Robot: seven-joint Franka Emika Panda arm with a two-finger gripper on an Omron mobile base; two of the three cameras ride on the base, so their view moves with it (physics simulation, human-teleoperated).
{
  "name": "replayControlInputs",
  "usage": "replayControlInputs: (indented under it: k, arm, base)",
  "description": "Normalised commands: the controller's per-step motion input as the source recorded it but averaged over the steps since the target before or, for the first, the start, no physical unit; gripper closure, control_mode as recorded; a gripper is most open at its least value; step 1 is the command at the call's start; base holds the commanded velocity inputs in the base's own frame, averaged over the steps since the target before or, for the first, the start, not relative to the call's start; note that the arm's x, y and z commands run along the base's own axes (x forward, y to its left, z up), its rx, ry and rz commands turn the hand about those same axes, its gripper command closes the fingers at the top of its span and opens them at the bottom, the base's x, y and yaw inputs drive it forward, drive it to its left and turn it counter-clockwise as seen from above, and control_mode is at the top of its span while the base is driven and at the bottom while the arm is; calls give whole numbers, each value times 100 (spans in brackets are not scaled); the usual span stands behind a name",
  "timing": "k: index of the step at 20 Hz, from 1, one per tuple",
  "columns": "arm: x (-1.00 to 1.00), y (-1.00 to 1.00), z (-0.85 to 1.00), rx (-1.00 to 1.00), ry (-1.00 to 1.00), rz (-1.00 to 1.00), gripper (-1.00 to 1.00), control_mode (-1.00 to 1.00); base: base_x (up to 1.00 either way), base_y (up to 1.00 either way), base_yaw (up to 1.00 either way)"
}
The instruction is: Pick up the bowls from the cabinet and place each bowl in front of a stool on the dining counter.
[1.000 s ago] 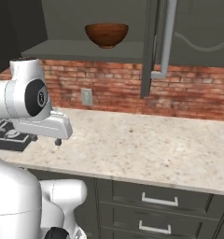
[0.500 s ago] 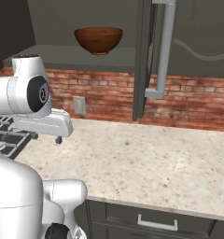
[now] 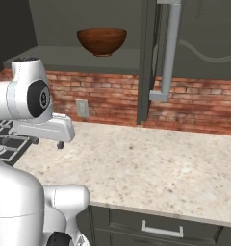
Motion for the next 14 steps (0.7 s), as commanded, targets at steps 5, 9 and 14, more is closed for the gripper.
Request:
replayControlInputs:
  k: [5, 9, 14]
  arm:
    - [0, 0, 0, 0, 0, 0, -100, 100]
    - [0, 0, 0, 0, 0, 0, -100, -100]
    - [13, 0, 24, 0, -18, 13, -100, -100]
  base:
    - [7, 0, 0]
    - [0, 0, 0]
    - [0, 0, 0]
